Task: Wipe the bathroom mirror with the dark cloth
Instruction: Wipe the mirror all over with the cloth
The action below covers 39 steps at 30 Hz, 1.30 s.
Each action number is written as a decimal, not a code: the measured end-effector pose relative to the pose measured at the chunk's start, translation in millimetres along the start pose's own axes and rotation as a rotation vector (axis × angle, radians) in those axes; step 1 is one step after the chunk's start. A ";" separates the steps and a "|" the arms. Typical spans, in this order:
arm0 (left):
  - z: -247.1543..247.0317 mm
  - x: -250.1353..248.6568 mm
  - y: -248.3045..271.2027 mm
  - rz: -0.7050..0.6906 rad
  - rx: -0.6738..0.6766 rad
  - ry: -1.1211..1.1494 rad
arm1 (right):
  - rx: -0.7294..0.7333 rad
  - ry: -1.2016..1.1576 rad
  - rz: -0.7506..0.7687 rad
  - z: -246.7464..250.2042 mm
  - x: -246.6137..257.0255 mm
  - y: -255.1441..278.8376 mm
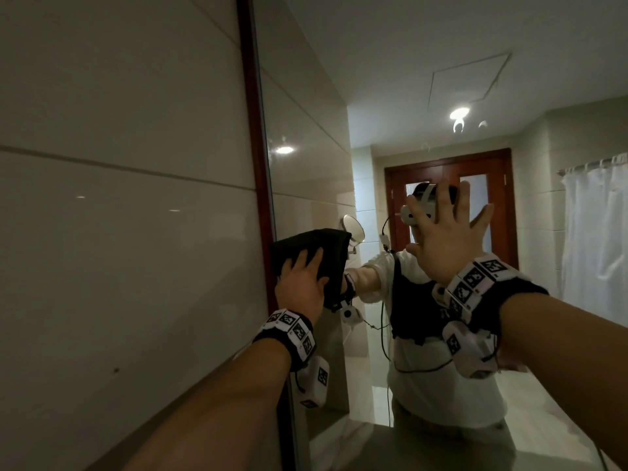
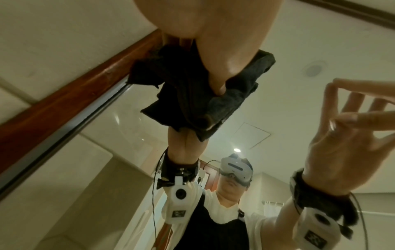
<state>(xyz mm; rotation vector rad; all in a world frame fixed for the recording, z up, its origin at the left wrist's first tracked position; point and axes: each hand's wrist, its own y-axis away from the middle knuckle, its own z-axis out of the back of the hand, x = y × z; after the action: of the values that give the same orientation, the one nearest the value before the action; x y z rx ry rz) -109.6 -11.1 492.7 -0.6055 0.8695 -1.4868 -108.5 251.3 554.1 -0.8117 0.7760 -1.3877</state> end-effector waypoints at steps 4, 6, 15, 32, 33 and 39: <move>4.1 1.6 -15.1 -0.053 -0.068 -0.029 | -0.040 -0.011 -0.004 -2.8 2.1 -0.9; 11.4 -0.8 -33.0 -0.110 -0.107 -0.032 | -0.050 -0.007 -0.005 -4.9 2.3 -2.5; 56.6 -30.0 -131.0 -0.230 -0.170 0.003 | -0.112 -0.015 -0.031 0.8 18.7 -8.0; 80.2 -11.7 -178.5 -0.321 -0.238 0.035 | -0.112 -0.024 0.149 7.9 53.6 -66.1; 82.0 -10.7 -179.4 -0.327 -0.251 0.032 | -0.112 -0.028 0.150 6.6 53.0 -65.4; 90.2 2.2 -185.9 -0.378 -0.281 -0.201 | -0.111 -0.030 0.145 6.4 50.2 -65.0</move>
<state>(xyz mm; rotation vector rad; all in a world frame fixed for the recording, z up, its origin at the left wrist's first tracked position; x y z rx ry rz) -147.5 -34.1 694.6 -1.1591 0.8427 -1.6135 -135.0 200.3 613.2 -0.8432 0.8776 -1.2094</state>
